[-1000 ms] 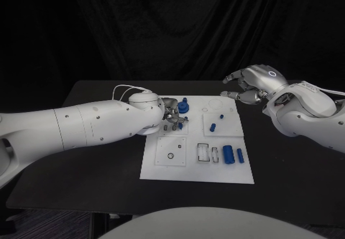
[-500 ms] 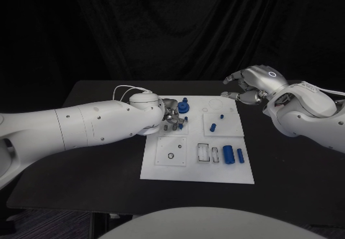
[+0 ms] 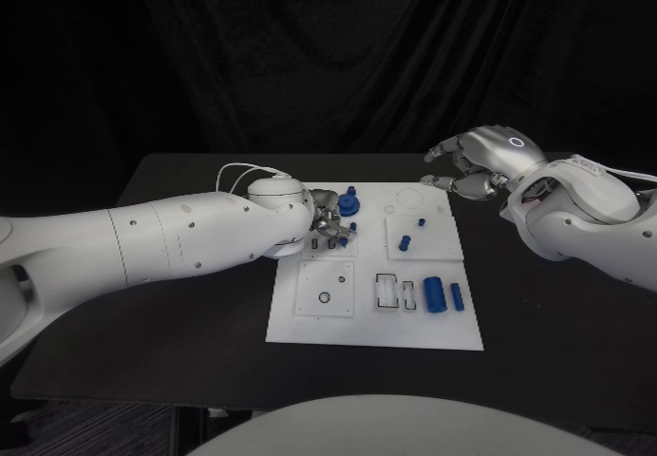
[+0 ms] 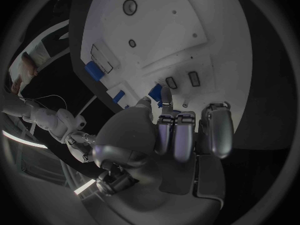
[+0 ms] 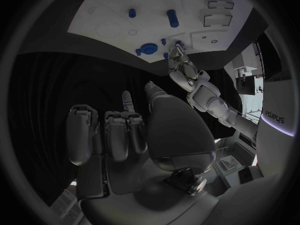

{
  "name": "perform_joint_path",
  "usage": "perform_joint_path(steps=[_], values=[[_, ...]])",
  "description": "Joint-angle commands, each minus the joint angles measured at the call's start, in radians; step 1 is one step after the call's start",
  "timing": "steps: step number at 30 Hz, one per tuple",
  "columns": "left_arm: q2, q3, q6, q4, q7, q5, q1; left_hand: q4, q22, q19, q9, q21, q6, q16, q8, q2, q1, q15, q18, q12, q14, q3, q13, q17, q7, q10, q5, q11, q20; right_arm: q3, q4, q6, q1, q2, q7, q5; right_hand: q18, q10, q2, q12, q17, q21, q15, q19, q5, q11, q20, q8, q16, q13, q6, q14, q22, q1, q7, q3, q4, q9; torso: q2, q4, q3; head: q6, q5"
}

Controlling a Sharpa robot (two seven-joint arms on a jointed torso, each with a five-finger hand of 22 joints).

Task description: Assemble the parts on the task board

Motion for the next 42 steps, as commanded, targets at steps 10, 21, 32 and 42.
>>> perform_joint_path(steps=[10, 21, 32, 42], values=[[0.005, 0.001, 0.028, -0.004, 0.021, 0.000, -0.004, -0.003, -0.002, -0.007, 0.005, -0.007, -0.004, 0.003, -0.014, -0.003, 0.015, -0.003, -0.002, 0.003, 0.107, 0.013, 0.262, 0.263, 0.007, 0.104, 0.009, 0.000, 0.000, 0.001, -0.003, 0.018, -0.003, 0.002, -0.010, -0.003, 0.002, 0.102, 0.009, 0.003, 0.263, -0.007, 0.007, 0.047, 0.010, 0.006, 0.007, -0.004, 0.002, 0.263, 0.008, 0.106, 0.218, 0.008, 0.000, 0.003, -0.008, -0.002, 0.001, -0.0012, 0.0012, 0.000, -0.002], [0.003, 0.001, 0.034, -0.002, 0.022, 0.000, -0.005, -0.011, -0.001, -0.007, 0.014, -0.009, 0.000, 0.003, -0.031, -0.005, 0.031, -0.002, -0.002, 0.003, 0.107, 0.033, 0.262, 0.263, 0.006, 0.104, 0.018, 0.000, 0.001, 0.001, -0.005, 0.024, -0.005, 0.005, -0.009, -0.003, 0.004, 0.102, 0.009, 0.003, 0.257, -0.015, 0.007, 0.044, 0.016, 0.006, 0.008, -0.004, -0.005, 0.263, 0.009, 0.104, 0.216, 0.011, 0.000, 0.004, -0.011, -0.004, 0.002, -0.0015, 0.0000, 0.000, 0.000], [-0.001, 0.001, 0.040, -0.003, 0.022, 0.000, -0.005, -0.013, -0.001, -0.008, 0.028, -0.012, 0.009, 0.003, -0.052, -0.014, 0.040, -0.002, -0.001, 0.003, 0.107, 0.062, 0.262, 0.263, 0.006, 0.104, 0.049, 0.000, 0.001, 0.001, -0.006, 0.026, -0.006, 0.004, -0.009, -0.003, 0.007, 0.102, 0.009, 0.003, 0.251, -0.025, 0.007, 0.039, 0.024, 0.006, 0.008, -0.006, -0.013, 0.263, 0.011, 0.102, 0.212, 0.018, 0.001, 0.006, -0.016, -0.006, 0.001, 0.0004, 0.0003, 0.000, -0.003], [-0.005, 0.001, 0.041, -0.003, 0.028, 0.000, -0.005, -0.017, 0.002, -0.009, 0.058, -0.017, 0.026, 0.003, -0.099, -0.051, 0.057, -0.004, -0.001, 0.003, 0.107, 0.151, 0.262, 0.263, 0.003, 0.104, 0.147, -0.002, -0.001, 0.001, -0.006, 0.031, -0.007, 0.004, -0.010, -0.003, 0.008, 0.102, 0.011, 0.003, 0.246, -0.031, 0.007, 0.037, 0.036, 0.006, 0.008, -0.007, -0.019, 0.263, 0.013, 0.101, 0.211, 0.026, 0.001, 0.009, -0.022, -0.009, 0.001, -0.0012, 0.0001, 0.000, -0.001]])
